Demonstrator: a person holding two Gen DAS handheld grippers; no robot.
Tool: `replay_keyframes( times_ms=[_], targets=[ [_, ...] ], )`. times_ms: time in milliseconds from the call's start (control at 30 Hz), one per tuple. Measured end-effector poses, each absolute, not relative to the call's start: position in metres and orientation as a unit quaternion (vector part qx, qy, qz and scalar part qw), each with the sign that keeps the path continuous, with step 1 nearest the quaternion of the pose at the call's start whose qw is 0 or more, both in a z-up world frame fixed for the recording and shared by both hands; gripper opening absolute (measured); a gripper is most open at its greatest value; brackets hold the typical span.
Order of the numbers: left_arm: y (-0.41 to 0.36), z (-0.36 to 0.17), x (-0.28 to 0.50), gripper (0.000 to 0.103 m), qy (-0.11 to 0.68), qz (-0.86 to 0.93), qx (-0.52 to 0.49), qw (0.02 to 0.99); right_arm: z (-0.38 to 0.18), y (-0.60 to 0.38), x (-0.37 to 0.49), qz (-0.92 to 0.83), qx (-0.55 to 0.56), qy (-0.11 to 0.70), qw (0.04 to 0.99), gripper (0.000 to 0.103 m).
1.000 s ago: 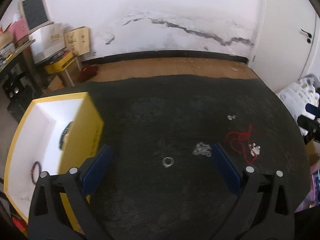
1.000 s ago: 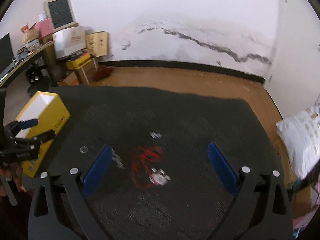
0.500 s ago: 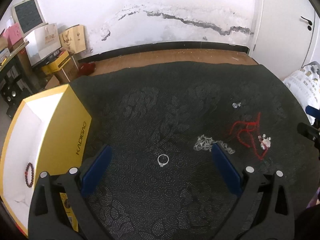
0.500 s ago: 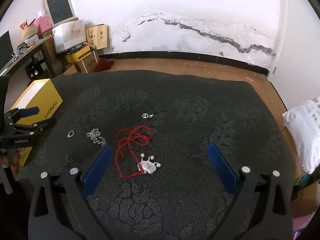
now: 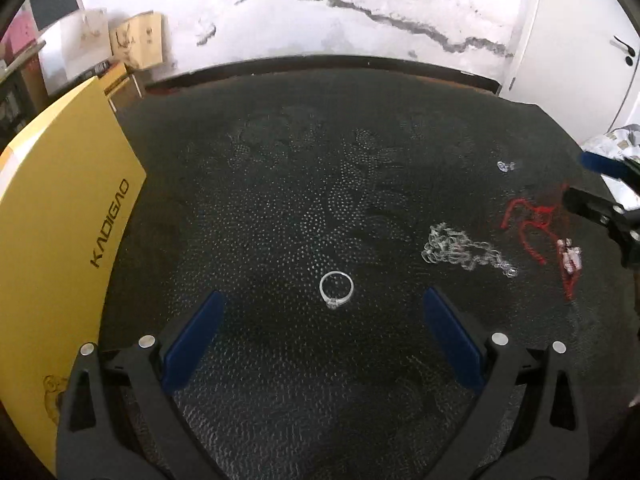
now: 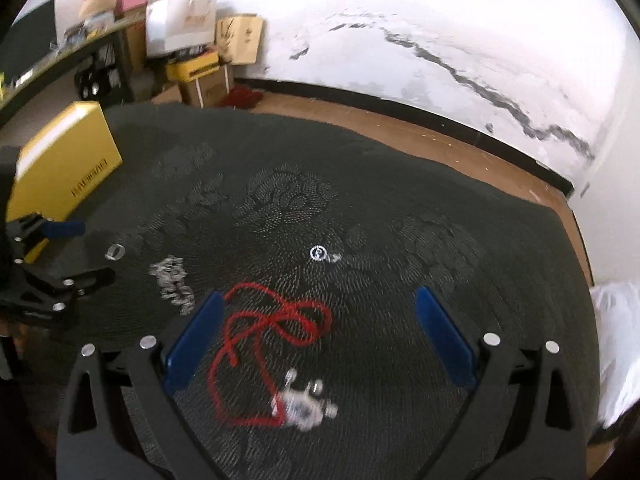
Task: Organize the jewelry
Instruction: 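Move both tools back over the rug toward the silver ring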
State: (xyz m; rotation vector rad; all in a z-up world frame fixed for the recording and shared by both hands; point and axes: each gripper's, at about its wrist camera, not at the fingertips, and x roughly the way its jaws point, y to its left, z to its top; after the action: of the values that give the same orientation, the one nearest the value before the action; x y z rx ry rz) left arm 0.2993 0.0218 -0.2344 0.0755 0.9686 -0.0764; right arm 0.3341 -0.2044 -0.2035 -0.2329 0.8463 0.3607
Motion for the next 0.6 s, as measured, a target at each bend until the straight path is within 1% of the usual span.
replay_keyframes(
  times_ms=[33,67,167,300,367,600],
  targets=[
    [0.02,-0.241,0.302,0.097,0.474,-0.028,0.05,0.879,-0.209,-0.204,0.339,0.175,-0.118,0.41,0.887,0.093],
    [0.02,-0.245,0.303,0.097,0.474,-0.033,0.043,0.879,-0.215,-0.202,0.347,0.18,-0.123,0.415,0.883,0.093],
    [0.022,-0.247,0.299,0.097,0.454,-0.035,0.039,0.889,-0.229,-0.2,0.364,0.184,-0.121,0.43,0.875,0.093],
    [0.022,-0.247,0.299,0.097,0.454,-0.034,0.038,0.889,-0.246,-0.204,0.384,0.187,-0.111,0.453,0.865,0.093],
    [0.022,-0.247,0.296,0.097,0.454,-0.034,0.038,0.889,-0.25,-0.206,0.389,0.197,-0.097,0.454,0.863,0.093],
    [0.022,-0.248,0.297,0.097,0.454,-0.034,0.039,0.889,-0.252,-0.202,0.395,0.214,-0.104,0.45,0.861,0.094]
  ],
)
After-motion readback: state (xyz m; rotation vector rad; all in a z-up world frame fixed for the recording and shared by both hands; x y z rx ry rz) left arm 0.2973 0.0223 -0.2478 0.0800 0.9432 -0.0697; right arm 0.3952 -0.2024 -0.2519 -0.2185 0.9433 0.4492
